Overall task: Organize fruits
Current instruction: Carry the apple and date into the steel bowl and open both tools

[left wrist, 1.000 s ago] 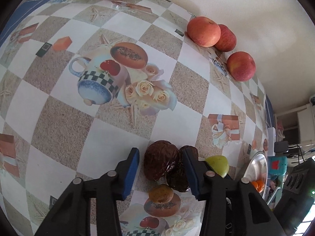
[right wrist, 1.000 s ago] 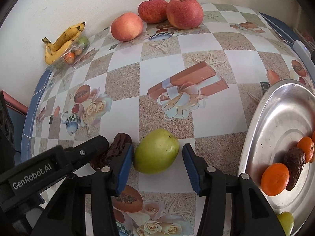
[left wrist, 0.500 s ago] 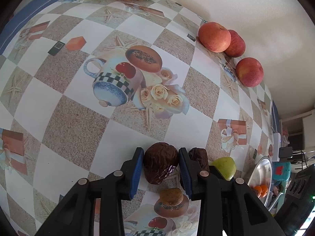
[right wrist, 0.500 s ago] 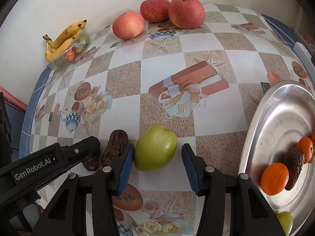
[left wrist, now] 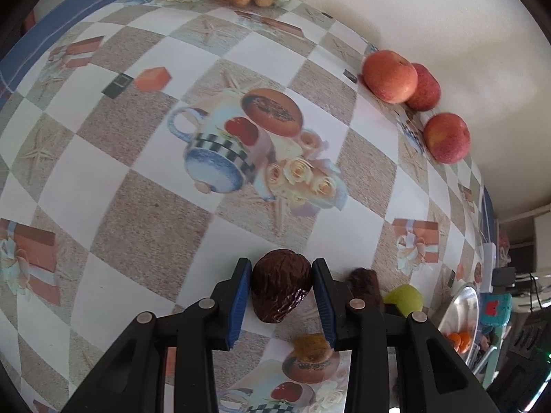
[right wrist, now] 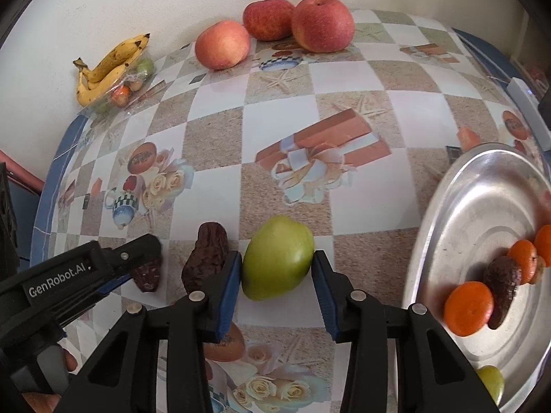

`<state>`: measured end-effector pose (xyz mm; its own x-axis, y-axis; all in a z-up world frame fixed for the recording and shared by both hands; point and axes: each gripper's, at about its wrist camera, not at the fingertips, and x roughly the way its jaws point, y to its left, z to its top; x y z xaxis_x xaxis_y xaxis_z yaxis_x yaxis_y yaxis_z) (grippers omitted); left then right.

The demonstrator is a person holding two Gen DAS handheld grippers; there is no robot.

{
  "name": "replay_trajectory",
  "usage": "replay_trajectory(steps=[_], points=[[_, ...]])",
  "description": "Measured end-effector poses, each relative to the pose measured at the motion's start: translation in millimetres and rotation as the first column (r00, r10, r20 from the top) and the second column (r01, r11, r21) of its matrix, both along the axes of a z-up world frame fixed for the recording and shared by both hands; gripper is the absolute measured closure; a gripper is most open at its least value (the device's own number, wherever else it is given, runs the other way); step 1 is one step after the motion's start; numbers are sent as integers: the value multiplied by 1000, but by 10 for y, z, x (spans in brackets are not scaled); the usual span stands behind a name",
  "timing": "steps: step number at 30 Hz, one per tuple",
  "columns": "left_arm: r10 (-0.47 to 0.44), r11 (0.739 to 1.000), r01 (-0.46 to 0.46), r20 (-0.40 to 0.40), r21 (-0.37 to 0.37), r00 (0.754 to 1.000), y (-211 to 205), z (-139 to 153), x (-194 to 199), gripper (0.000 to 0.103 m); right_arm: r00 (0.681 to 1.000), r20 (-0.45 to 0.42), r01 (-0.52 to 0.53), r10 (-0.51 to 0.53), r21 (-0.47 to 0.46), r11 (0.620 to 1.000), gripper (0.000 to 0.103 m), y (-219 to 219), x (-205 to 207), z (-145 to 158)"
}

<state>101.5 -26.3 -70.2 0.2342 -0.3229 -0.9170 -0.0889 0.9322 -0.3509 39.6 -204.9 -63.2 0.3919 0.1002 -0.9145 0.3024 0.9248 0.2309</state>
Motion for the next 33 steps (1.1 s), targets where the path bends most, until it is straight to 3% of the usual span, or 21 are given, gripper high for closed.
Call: replay_trajectory(steps=[9, 19, 33], points=[[24, 1000, -24, 41, -12, 999, 122, 168, -2, 65, 999, 30, 21, -21, -9, 1000, 61, -60, -68, 184], [16, 999, -13, 95, -36, 995, -8, 358, -65, 65, 997, 61, 58, -57, -23, 998, 62, -184, -190, 413], [-166, 985, 171, 162, -19, 973, -612, 582, -322, 65, 970, 76, 232, -229, -27, 972, 61, -793, -506, 550]])
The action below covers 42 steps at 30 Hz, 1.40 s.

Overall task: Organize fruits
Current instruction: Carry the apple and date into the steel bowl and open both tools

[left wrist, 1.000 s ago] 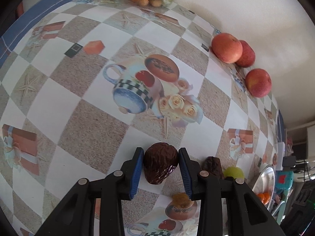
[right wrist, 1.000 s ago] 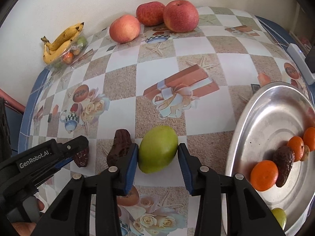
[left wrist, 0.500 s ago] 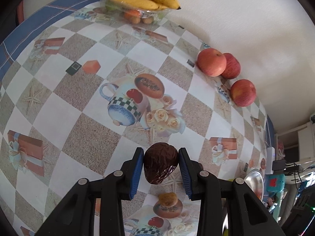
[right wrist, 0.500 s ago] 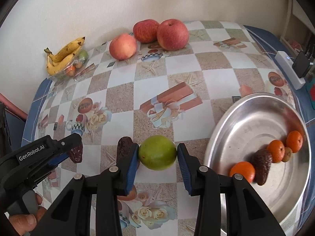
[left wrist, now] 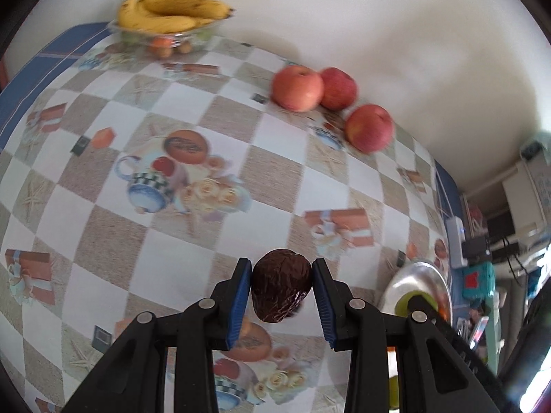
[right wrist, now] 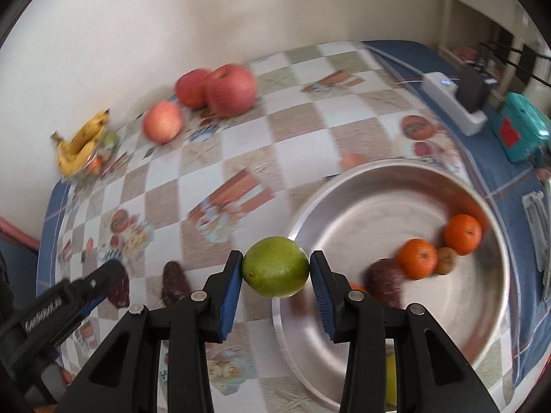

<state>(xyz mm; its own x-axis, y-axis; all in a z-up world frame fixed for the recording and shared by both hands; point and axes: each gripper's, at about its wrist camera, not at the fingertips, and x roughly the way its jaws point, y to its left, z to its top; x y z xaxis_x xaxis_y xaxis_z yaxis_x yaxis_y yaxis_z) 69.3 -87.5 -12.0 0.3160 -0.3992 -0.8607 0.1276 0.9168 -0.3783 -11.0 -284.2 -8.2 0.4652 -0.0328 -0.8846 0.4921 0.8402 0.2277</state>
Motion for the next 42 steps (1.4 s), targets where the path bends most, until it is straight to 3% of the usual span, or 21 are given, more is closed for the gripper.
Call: replay_trajectory(steps=[4, 9, 21, 34, 42], points=[[-76, 997, 76, 5, 3, 997, -236, 10, -103, 65, 995, -22, 98, -99, -24, 995, 61, -300, -136, -26], [-192, 981, 192, -7, -2, 981, -586, -24, -284, 65, 983, -30, 184, -183, 17, 983, 61, -571, -301, -97], [-403, 915, 403, 1, 33, 915, -1196, -108, -679, 64, 986, -24, 166, -165, 29, 986, 61, -538, -274, -86], [-415, 909, 414, -2, 48, 910, -1217, -146, -679, 61, 989, -32, 147, -146, 13, 989, 60, -495, -242, -73], [-381, 923, 381, -1, 54, 925, -1127, -123, -605, 61, 988, -32, 151, -150, 10, 989, 60, -503, -247, -62]])
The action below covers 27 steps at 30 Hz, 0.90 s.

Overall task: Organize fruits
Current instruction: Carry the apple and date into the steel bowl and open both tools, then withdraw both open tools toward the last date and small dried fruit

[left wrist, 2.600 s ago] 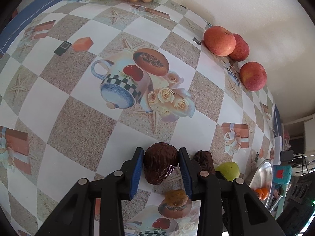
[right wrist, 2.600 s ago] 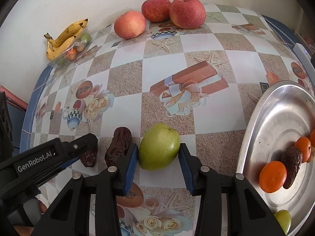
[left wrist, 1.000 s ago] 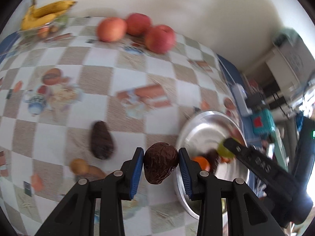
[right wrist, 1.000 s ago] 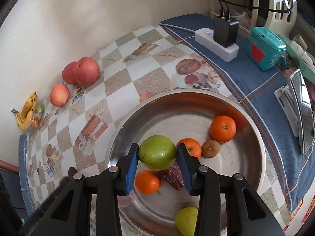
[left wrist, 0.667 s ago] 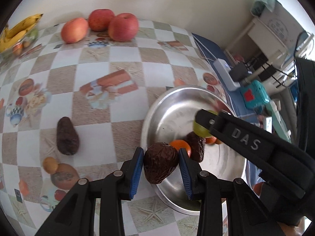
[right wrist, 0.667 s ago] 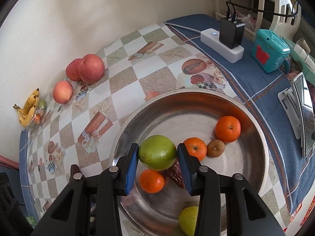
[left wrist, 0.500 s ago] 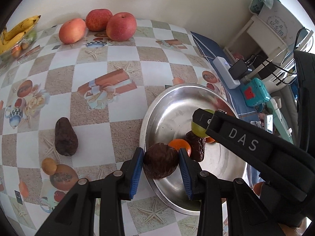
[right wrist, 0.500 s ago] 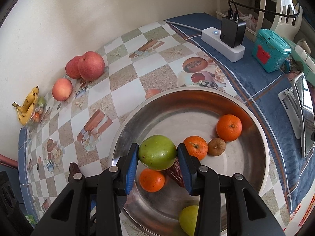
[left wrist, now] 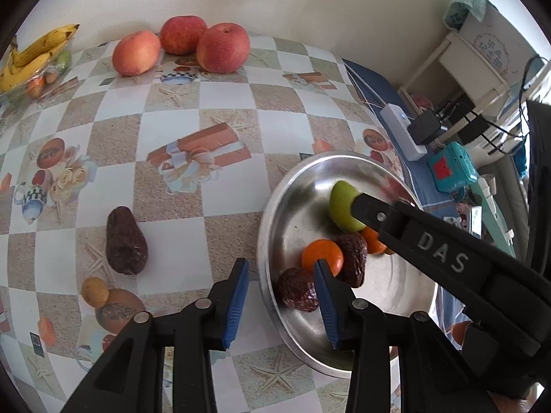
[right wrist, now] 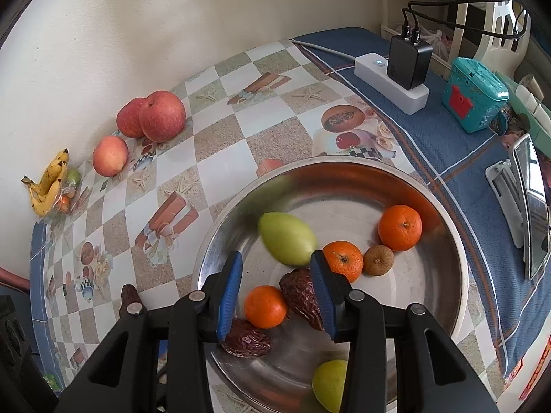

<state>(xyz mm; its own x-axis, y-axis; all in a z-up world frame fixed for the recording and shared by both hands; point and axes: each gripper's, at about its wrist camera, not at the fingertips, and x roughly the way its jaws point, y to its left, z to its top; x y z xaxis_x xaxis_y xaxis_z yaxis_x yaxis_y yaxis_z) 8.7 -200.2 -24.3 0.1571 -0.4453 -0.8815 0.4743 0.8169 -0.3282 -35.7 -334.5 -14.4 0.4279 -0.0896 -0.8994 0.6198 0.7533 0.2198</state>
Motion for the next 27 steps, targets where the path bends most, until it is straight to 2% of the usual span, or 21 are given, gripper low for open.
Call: replay_trajectory(steps=[4, 8, 14, 22, 23, 24, 25, 26, 27], points=[[69, 998, -69, -15, 7, 998, 156, -18, 122, 61, 1000, 2, 4, -4, 0, 1000, 61, -7, -7, 3], [167, 986, -166, -42, 14, 985, 384, -61, 272, 61, 1000, -5, -2, 2, 8, 1000, 61, 11, 7, -16], [316, 948, -315, -28, 41, 948, 785, -49, 469, 59, 999, -8, -43, 43, -18, 999, 61, 129, 59, 20], [430, 902, -429, -24, 41, 902, 1166, -32, 632, 56, 992, -8, -126, 126, -55, 991, 61, 374, 157, 86], [438, 898, -437, -26, 42, 898, 1187, -37, 641, 54, 991, -7, -134, 134, -61, 989, 61, 400, 166, 95], [444, 896, -442, -29, 46, 896, 1211, -48, 652, 46, 990, -7, -139, 139, -65, 988, 61, 414, 173, 98], [446, 895, -444, -30, 49, 895, 1219, -52, 657, 32, 990, -9, -143, 143, -69, 987, 58, 430, 180, 96], [450, 892, -448, -32, 58, 893, 1227, -67, 663, 25, 990, -13, -144, 143, -74, 987, 46, 439, 185, 89], [458, 887, -455, -32, 73, 888, 1240, -91, 668, 16, 990, -17, -144, 143, -79, 986, 39, 445, 188, 80]])
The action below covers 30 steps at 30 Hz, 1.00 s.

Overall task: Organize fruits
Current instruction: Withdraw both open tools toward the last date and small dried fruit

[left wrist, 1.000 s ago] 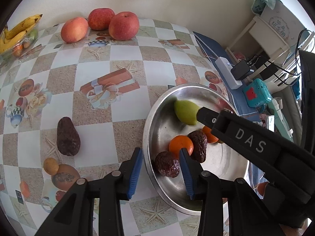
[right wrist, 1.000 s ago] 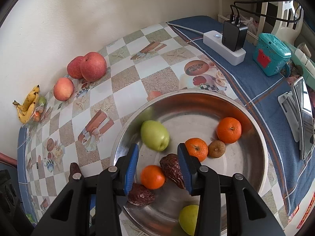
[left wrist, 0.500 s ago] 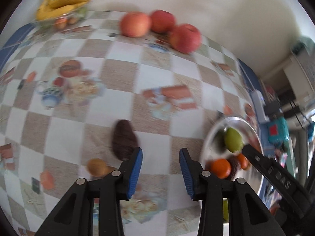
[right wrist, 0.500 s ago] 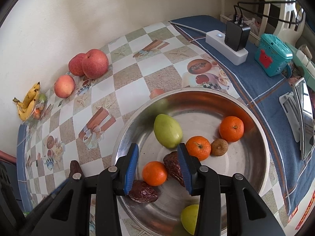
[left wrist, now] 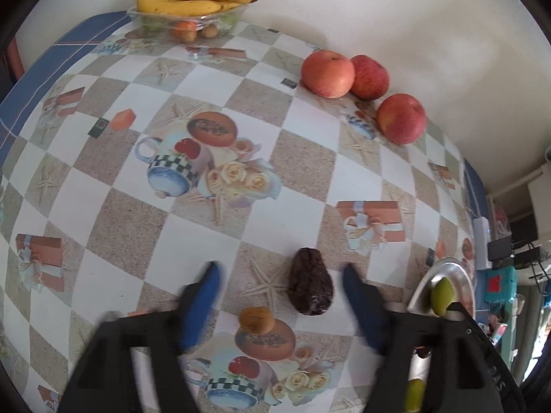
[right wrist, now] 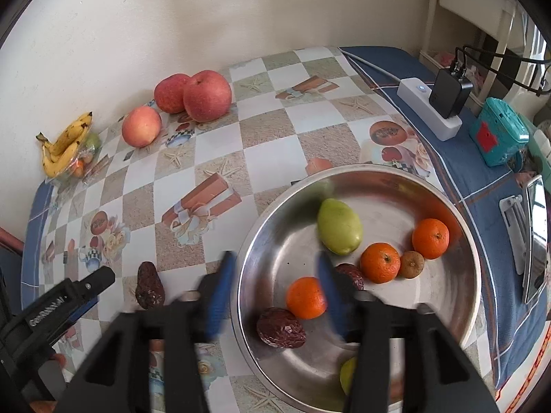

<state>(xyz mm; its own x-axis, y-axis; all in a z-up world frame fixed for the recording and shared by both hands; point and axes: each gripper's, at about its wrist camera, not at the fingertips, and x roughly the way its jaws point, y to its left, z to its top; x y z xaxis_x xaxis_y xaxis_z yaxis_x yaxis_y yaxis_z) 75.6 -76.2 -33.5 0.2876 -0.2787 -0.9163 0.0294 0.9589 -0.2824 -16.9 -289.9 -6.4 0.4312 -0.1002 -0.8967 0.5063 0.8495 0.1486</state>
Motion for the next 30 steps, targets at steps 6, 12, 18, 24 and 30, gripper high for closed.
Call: replay_trajectory(steps=[6, 12, 18, 24, 30], points=[[45, 997, -44, -17, 67, 999, 75, -117, 9, 0, 1000, -26, -14, 13, -16, 1000, 17, 31, 24, -120], [54, 993, -57, 29, 101, 998, 178, -82, 15, 0, 999, 19, -47, 47, -6, 999, 3, 115, 51, -103], [13, 990, -28, 106, 136, 994, 272, 48, -13, 0, 994, 38, -104, 104, -13, 995, 3, 275, 97, -94], [-11, 991, -15, 183, 136, 983, 366, 186, -39, 0, 988, 71, -141, 137, 51, 989, 3, 445, 102, -97], [-2, 994, -18, 184, 107, 983, 547, 208, -80, 0, 978, 92, -195, 190, 55, 979, 3, 666, 109, -73]])
